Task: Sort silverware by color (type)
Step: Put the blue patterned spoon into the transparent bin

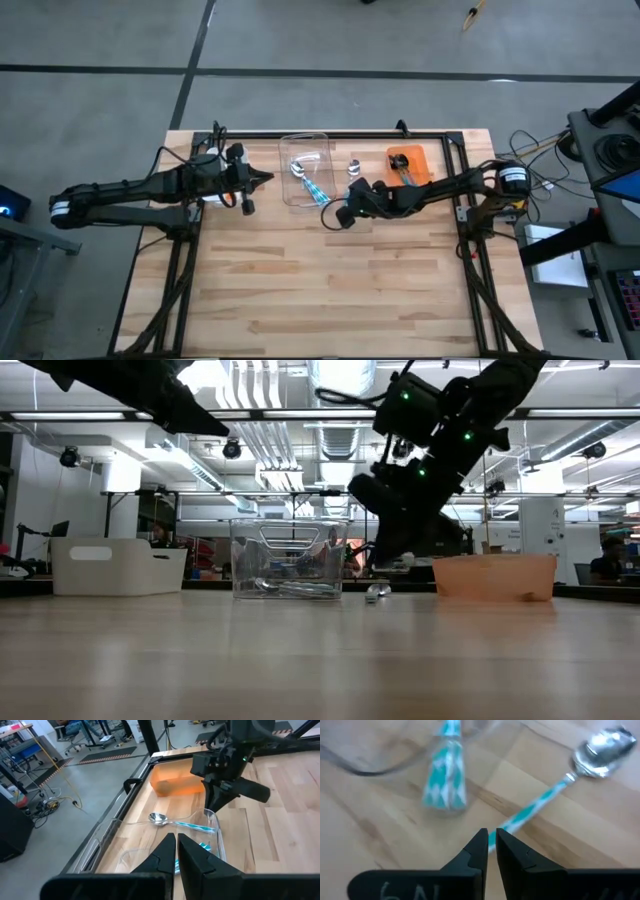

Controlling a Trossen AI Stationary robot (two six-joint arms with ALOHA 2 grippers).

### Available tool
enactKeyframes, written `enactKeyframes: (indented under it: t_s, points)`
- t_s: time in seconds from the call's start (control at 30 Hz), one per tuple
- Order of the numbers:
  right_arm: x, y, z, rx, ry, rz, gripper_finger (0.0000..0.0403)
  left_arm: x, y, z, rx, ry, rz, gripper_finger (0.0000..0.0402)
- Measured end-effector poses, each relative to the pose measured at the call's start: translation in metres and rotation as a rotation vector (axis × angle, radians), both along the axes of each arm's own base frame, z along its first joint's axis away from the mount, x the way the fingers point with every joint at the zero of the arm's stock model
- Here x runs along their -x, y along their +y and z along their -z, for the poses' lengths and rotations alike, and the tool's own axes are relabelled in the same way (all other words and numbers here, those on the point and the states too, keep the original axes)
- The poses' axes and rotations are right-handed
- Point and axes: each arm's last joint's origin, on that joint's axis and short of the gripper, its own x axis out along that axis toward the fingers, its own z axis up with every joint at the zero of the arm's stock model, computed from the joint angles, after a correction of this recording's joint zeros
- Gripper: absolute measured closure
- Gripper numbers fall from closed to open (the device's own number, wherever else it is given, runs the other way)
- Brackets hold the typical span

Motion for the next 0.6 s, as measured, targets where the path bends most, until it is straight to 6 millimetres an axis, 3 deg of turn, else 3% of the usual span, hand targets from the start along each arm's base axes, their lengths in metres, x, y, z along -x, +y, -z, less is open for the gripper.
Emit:
enactKeyframes:
  t_s: [0.3, 0.47, 0.6]
  points:
    - [-0.019, 0.008, 0.013, 0.103, -0.05, -0.147, 0.0375, -0.003, 0.001, 0.002, 0.001, 0.008, 0.0, 0.04]
    - [-0.017, 0.008, 0.031, 0.095, 0.04, -0.151, 0.0375, -0.003, 0.001, 0.002, 0.002, 0.013, 0.0, 0.04]
    - [-0.014, 0.008, 0.033, 0.091, 0.084, -0.153, 0.0375, -0.003, 0.001, 0.002, 0.002, 0.012, 0.0, 0.04]
